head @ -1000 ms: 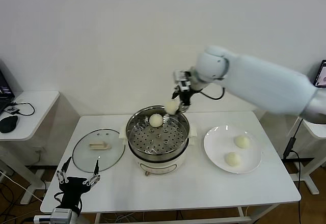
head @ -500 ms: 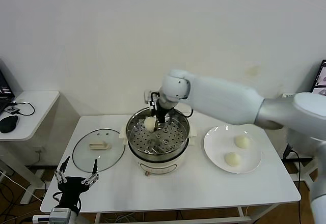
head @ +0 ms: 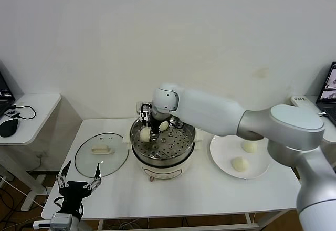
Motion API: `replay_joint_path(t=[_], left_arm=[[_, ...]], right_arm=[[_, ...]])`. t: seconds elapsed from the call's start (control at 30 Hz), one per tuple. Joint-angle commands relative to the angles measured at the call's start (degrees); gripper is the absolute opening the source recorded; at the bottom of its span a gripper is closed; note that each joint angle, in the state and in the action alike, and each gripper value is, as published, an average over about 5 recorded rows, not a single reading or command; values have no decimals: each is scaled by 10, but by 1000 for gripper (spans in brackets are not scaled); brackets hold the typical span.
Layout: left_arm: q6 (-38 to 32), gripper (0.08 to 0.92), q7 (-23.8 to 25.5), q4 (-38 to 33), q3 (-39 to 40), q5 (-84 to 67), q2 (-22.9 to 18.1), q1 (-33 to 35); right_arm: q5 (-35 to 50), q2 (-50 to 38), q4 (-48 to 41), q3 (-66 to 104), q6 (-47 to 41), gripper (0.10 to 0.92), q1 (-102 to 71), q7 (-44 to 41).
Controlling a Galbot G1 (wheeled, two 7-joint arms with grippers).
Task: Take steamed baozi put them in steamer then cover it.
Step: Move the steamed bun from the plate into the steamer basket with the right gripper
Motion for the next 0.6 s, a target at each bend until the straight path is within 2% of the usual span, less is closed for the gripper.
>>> replay_joint_path(t=[0.03, 0.13, 0.4, 0.6], left_arm=[[0, 823, 0, 0, 0, 0, 0, 0], [0, 823, 0, 0, 0, 0, 0, 1], [-1, 823, 0, -2, 1, 0, -2, 2], [0, 823, 1, -8, 0, 1, -1, 4]], right_arm=[[-12, 25, -39, 3, -3, 636, -12, 2], [-14, 28, -43, 4, -3, 644, -13, 1], [-31, 21, -42, 8, 2, 810, -7, -6], [-25, -34, 19, 17, 21, 822, 27, -47]])
